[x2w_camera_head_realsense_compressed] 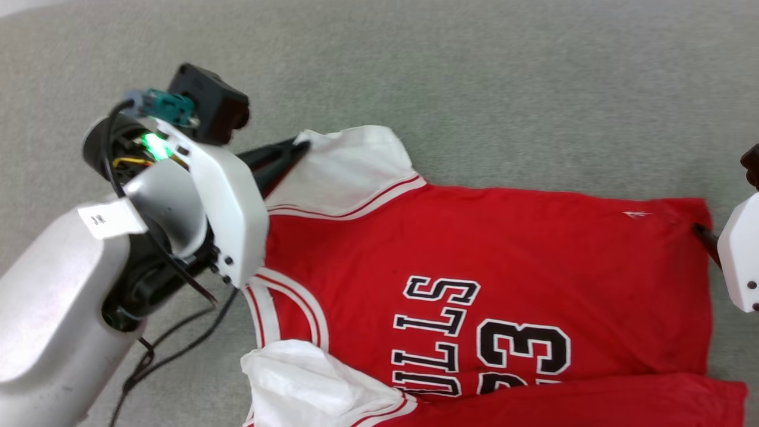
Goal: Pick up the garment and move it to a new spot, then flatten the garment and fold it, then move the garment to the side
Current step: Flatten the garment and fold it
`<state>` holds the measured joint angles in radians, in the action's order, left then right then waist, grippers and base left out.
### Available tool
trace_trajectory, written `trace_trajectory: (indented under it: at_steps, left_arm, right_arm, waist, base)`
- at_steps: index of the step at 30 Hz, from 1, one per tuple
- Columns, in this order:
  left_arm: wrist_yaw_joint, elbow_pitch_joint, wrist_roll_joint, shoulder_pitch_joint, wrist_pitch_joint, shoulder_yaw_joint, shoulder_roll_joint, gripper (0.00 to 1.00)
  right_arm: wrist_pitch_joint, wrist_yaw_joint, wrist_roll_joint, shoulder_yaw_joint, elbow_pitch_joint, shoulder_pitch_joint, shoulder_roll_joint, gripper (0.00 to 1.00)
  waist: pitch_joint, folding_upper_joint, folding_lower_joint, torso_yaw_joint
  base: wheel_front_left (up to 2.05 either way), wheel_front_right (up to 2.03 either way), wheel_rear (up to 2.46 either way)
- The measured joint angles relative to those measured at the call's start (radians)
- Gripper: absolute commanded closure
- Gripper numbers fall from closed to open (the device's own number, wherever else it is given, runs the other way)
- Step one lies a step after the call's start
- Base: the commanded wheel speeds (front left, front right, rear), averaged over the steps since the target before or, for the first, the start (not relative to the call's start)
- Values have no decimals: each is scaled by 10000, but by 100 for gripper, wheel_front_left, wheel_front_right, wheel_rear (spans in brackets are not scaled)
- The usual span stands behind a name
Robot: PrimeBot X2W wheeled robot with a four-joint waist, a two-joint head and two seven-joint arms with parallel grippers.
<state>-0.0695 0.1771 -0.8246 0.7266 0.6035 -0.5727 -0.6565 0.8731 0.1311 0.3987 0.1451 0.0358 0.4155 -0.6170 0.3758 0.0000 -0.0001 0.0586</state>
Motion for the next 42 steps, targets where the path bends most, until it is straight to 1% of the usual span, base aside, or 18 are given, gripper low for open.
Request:
trace_trajectory:
  at_steps: [5, 12, 14, 15, 21, 28, 33, 38, 42]
  left_arm:
    - [36, 424, 123, -95, -180, -63, 52, 100]
    - [123, 558, 130, -237, -255, -98, 63, 100]
    - [146, 560, 130, -311, -259, -130, 59, 100]
    - [159, 556, 130, -349, -261, -148, 58, 100]
    - [174, 374, 132, -506, -445, -155, 33, 100]
    - [439, 228, -15, -1108, -796, 69, -123, 100]
    - [654, 359, -174, -1747, -972, 272, -401, 100]
    - [834, 560, -424, -2527, -1055, 355, -708, 100]
    - [1020, 740, -552, -3184, -1127, 343, -872, 100]
  right_arm:
    - [355, -2, 318, 403, 454, 174, -151, 0]
    - [725, -6, 569, 943, 821, 415, -612, 0]
    - [798, -19, 608, 1089, 911, 498, -692, 73]
    - [807, -19, 639, 1139, 941, 523, -715, 100]
    - [268, -2, 779, 1030, 1350, 589, -499, 100]
    - [-598, -2, 1103, 662, 1674, 510, -69, 100]
    - [-1499, -2, 1168, 648, 1501, 207, -12, 100]
    - [-2180, -2, 1448, 297, 1296, -398, 192, 100]
    - [-2612, -2, 1695, -25, 1045, -1227, 244, 100]
  waist:
    - [315, 0, 0, 398]
    - [680, 0, 0, 765]
    - [745, 0, -1, 829]
    - [768, 0, -1, 853]
    - [642, 0, -1, 870]
    - [4, 0, 1, 706]
    - [-588, 0, 1, 551]
    - [-1229, 0, 0, 463]
    - [-1698, 0, 0, 464]
  base:
    - [0, 0, 0]
    - [0, 0, 0]
    - [0, 0, 0]
    - [0, 0, 0]
    - [0, 0, 0]
    - [0, 0, 0]
    - [0, 0, 0]
    - [0, 0, 0]
    - [0, 0, 0]
